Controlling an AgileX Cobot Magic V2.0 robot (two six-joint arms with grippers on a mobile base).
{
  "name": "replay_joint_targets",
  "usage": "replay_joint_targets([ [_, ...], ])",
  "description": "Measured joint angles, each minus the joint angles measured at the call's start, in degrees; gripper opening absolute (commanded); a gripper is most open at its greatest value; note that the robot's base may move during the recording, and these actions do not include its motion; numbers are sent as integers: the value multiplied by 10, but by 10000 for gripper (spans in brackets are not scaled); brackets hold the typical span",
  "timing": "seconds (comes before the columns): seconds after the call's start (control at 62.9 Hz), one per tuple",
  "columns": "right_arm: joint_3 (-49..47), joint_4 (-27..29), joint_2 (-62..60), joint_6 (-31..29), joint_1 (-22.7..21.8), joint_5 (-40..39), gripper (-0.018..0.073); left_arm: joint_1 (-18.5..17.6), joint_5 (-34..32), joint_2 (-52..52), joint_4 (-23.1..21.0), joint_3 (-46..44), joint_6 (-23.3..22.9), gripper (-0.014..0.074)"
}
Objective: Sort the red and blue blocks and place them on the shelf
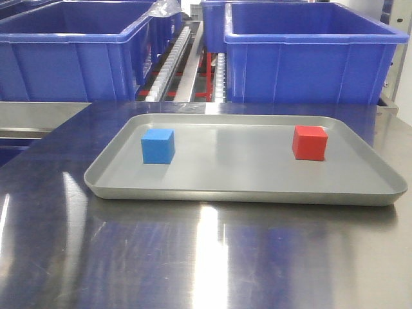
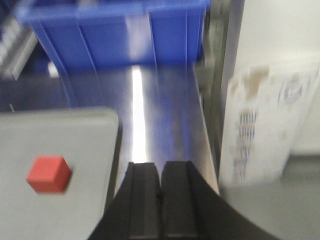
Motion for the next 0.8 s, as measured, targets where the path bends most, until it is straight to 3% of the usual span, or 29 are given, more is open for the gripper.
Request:
replay_joint_targets([
  [0.08, -54, 0, 71, 0, 0, 56, 185, 0, 0, 0, 0, 0, 0, 134],
  [0.207, -118, 0, 160, 0, 0, 132, 487, 0, 0, 0, 0, 0, 0, 134],
  [0.302, -157, 1, 213, 0, 0, 170, 602, 0, 0, 0, 0, 0, 0, 134],
  [0.509, -226, 1, 292, 0, 32, 226, 602, 0, 0, 0, 0, 0, 0, 134],
  [0.795, -323, 1, 397, 0, 131, 262, 602, 0, 0, 0, 0, 0, 0, 134],
])
